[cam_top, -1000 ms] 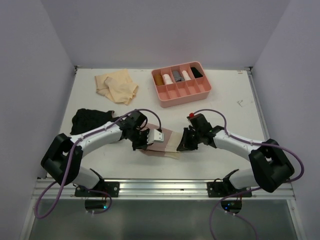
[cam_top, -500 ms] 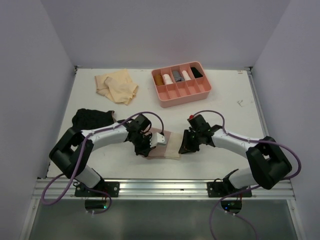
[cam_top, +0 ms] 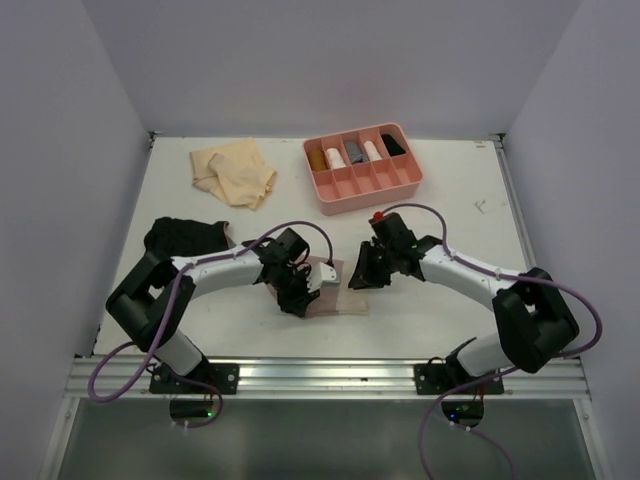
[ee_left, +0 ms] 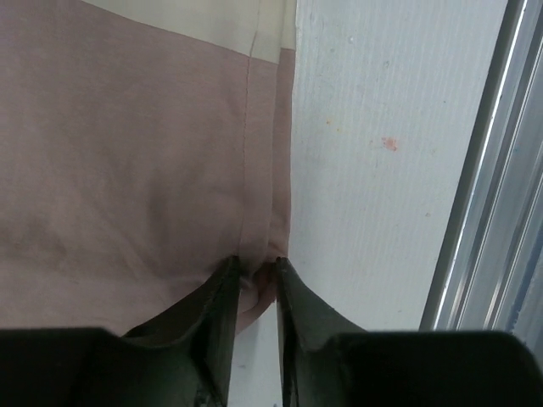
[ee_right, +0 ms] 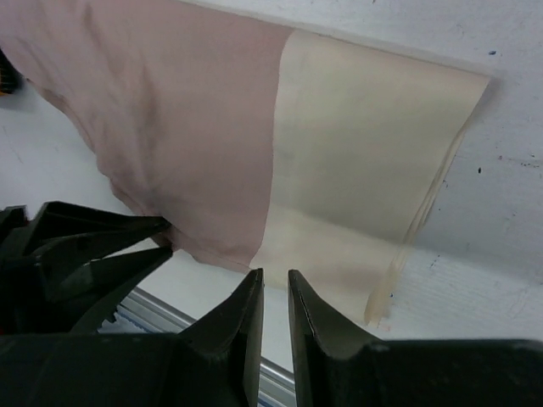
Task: Roll the underwear
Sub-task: Fold the underwear
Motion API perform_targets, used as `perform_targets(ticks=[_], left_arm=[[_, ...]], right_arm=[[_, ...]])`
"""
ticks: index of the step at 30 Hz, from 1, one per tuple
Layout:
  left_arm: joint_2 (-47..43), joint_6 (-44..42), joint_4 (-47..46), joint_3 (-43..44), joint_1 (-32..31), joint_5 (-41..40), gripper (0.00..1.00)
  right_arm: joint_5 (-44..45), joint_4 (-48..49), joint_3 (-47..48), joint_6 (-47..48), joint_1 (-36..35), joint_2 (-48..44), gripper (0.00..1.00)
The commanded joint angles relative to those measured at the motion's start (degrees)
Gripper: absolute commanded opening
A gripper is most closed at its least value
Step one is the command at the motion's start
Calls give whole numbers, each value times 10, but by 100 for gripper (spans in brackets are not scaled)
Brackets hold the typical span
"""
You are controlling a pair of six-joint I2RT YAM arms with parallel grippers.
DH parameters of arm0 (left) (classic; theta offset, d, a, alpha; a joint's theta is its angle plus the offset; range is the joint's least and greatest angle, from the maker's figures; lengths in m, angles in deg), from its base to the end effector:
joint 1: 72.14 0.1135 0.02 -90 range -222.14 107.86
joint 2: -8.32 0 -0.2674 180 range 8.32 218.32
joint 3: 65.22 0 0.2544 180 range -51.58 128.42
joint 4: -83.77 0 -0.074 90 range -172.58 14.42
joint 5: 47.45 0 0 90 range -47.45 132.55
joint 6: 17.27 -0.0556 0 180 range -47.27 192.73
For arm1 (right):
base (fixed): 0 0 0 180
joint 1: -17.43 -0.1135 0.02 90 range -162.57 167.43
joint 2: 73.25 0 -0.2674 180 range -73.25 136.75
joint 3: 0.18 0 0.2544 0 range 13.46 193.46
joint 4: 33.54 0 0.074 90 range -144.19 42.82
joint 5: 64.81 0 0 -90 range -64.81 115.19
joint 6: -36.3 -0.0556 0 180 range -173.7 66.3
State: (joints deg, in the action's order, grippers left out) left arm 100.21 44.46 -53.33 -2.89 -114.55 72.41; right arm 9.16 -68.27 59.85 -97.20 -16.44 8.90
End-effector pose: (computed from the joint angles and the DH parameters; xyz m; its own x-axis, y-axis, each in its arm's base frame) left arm 0.1932 -0.2140 0.1387 -0.2905 0.8217 -0.4903 0.9461 0.1702 -0.2754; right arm 0.2313 0.1737 0.1759 -0.9593 0.1529 -0.2375 -0.0010 0.8390 0.5441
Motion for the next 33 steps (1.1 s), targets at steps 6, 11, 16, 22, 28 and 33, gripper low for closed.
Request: perform_targets(ticks=[6, 11, 16, 22, 28, 33], left_arm=[[-65, 45, 21, 79, 15, -20, 42], [-80, 62, 59, 151, 98, 38, 47], [-12, 66, 61, 190, 210, 46, 44], [44, 88, 12, 157, 255, 86, 29], [95, 126, -35, 90, 266, 73, 20], [90, 139, -58, 62, 268, 50, 21]], right_arm=[[-19, 22, -44, -7, -26, 75, 21], [5, -13, -53, 33, -25, 100, 17], [24, -41, -46, 60, -25, 80, 15], [37, -77, 27, 98, -25, 45, 11], [15, -84, 116, 85, -38, 42, 9], [-17, -24, 149, 36, -71, 91, 9]])
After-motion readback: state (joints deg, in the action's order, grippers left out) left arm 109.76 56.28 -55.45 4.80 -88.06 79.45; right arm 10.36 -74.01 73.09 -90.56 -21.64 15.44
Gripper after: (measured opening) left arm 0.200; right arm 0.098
